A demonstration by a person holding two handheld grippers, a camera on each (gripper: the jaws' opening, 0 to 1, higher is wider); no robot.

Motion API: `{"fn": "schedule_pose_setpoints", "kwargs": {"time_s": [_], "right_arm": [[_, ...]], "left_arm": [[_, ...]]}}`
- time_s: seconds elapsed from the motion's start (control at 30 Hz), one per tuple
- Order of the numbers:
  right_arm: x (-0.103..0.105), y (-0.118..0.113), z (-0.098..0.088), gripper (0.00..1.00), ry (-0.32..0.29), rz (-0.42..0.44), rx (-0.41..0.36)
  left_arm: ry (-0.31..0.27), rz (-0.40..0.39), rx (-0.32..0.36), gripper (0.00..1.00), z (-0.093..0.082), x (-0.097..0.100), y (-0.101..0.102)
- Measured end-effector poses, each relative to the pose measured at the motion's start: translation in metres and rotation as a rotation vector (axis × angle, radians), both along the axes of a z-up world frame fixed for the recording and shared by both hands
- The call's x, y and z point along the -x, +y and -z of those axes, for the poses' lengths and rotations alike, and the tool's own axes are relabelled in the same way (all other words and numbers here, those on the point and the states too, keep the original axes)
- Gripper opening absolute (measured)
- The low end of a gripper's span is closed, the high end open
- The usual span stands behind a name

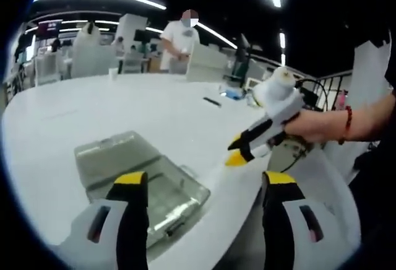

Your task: Insert the divider into the dual guide fixture by aligning both edges with the guide slots and pushing it downward to the bottom, including one-sided entry, uneven engagement, binding, and posture correction.

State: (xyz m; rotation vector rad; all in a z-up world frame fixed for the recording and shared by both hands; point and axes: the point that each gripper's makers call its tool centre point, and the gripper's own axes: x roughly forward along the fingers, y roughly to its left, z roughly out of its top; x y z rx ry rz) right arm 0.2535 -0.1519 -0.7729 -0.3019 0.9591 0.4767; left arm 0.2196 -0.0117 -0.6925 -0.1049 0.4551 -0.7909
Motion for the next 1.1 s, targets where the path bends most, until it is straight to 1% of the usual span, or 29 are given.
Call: {"fn": "schedule_pose_setpoints", "kwargs": {"time_s": [0.03, 0.13, 0.23, 0.3, 0.37, 0.43, 0.5, 0.57, 0.6, 0.73, 0.93, 1.03, 1.1], "right_arm": [[0.001, 0.002, 0.0, 0.27, -0.008, -0.022, 0.006], [0.002, 0.006, -0.002, 0.27, -0.018, -0.038, 0.003], [0.004, 0.011, -0.007, 0.27, -0.031, -0.049, -0.01], [0.006, 0.013, -0.012, 0.27, -0.038, -0.057, -0.013], [0.006, 0.016, -0.018, 0.28, -0.053, -0.066, -0.017], [0.007, 0.019, -0.023, 0.28, -0.057, -0.075, -0.031], [0.008, 0.022, -0.03, 0.28, -0.069, -0.083, -0.039], [0.01, 0.025, -0.033, 0.28, -0.067, -0.103, -0.04], [0.009, 0.026, -0.036, 0.28, -0.08, -0.108, -0.04], [0.011, 0.031, -0.04, 0.28, -0.092, -0.123, -0.051], [0.021, 0.044, -0.047, 0.28, -0.106, -0.158, -0.061], [0.023, 0.049, -0.051, 0.28, -0.12, -0.169, -0.063], [0.023, 0.052, -0.053, 0.28, -0.126, -0.174, -0.075]], "left_arm": [[0.003, -0.001, 0.004, 0.72, 0.0, 0.0, 0.001], [0.01, -0.022, 0.027, 0.71, -0.001, -0.003, 0.006], [0.026, -0.028, 0.045, 0.67, 0.0, -0.004, 0.008], [0.034, -0.037, 0.056, 0.65, -0.001, -0.005, 0.008], [0.039, -0.044, 0.067, 0.66, -0.002, -0.004, 0.008], [0.036, -0.056, 0.093, 0.66, -0.005, -0.005, 0.007], [0.046, -0.05, 0.102, 0.65, -0.005, -0.003, 0.005], [0.051, -0.041, 0.101, 0.65, -0.004, -0.002, 0.003], [0.051, -0.038, 0.104, 0.65, -0.004, -0.002, 0.002], [0.06, -0.041, 0.118, 0.63, -0.004, -0.002, 0.002], [0.071, -0.066, 0.154, 0.61, -0.009, -0.002, 0.005], [0.071, -0.088, 0.205, 0.61, -0.014, -0.005, 0.006], [0.073, -0.092, 0.209, 0.6, -0.013, -0.007, 0.006]]}}
